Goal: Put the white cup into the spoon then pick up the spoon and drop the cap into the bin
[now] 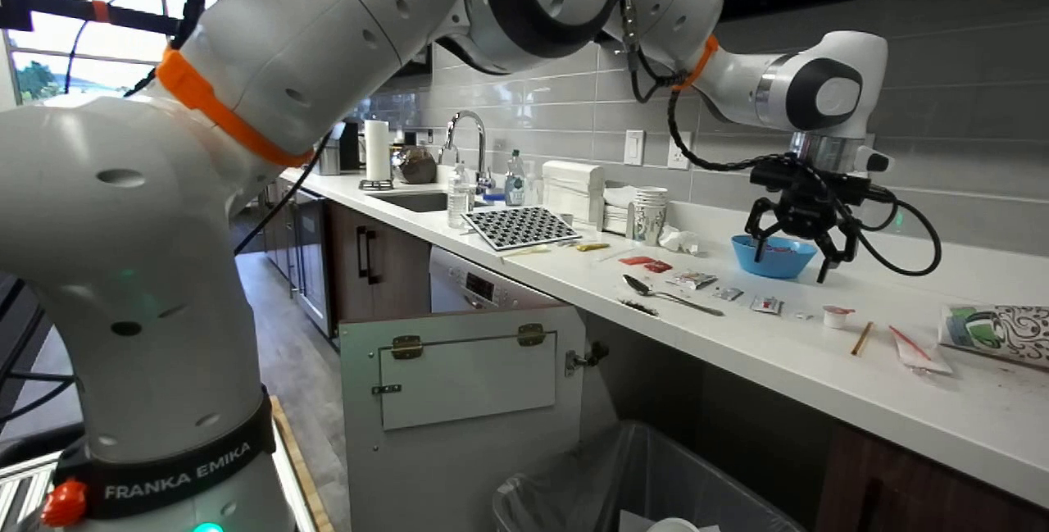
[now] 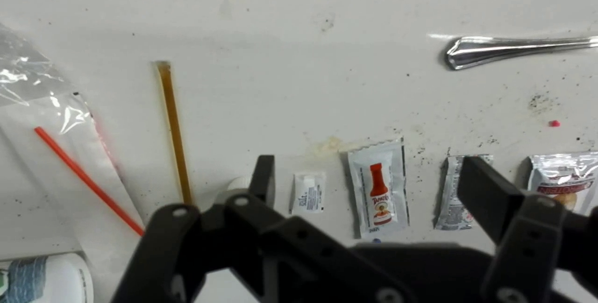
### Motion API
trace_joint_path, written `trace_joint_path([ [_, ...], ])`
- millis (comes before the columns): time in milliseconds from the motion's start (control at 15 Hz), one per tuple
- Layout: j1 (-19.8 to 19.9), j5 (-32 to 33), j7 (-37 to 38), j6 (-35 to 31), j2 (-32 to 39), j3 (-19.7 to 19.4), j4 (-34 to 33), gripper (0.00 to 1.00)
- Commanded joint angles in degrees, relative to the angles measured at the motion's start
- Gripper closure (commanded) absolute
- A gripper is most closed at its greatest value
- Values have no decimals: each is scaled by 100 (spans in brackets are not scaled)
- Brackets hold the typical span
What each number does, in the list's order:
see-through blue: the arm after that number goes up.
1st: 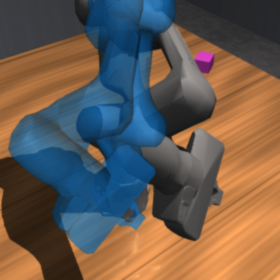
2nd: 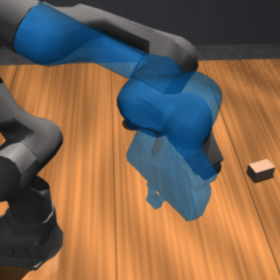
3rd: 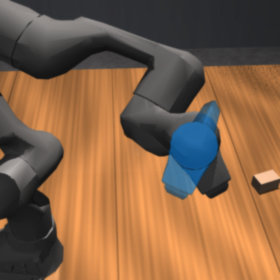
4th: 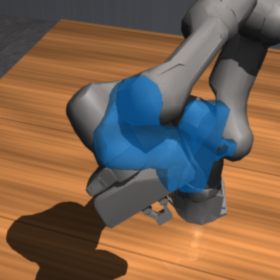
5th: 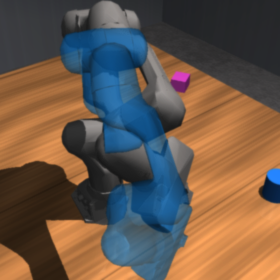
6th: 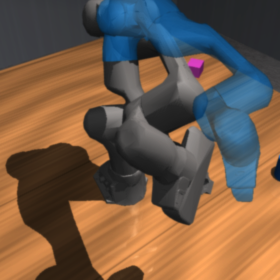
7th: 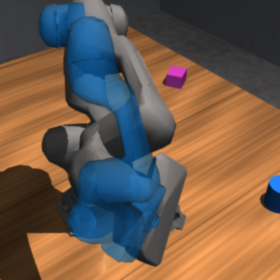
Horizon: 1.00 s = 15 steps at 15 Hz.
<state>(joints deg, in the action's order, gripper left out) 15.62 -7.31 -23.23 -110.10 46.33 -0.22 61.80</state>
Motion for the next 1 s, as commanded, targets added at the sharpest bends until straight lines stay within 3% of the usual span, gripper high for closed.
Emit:
trace_joint_path([
  [0,-62,128,582,635,649,-105,-1015,0],
  [333,-114,221,1341,625,1141,-228,-1684,0],
  [400,-61,124,1039,479,765,-143,-1114,0],
  [667,-72,154,1205,479,977,-167,-1394,0],
  [933,-262,293,1895,-198,1131,-391,-1373,0],
])
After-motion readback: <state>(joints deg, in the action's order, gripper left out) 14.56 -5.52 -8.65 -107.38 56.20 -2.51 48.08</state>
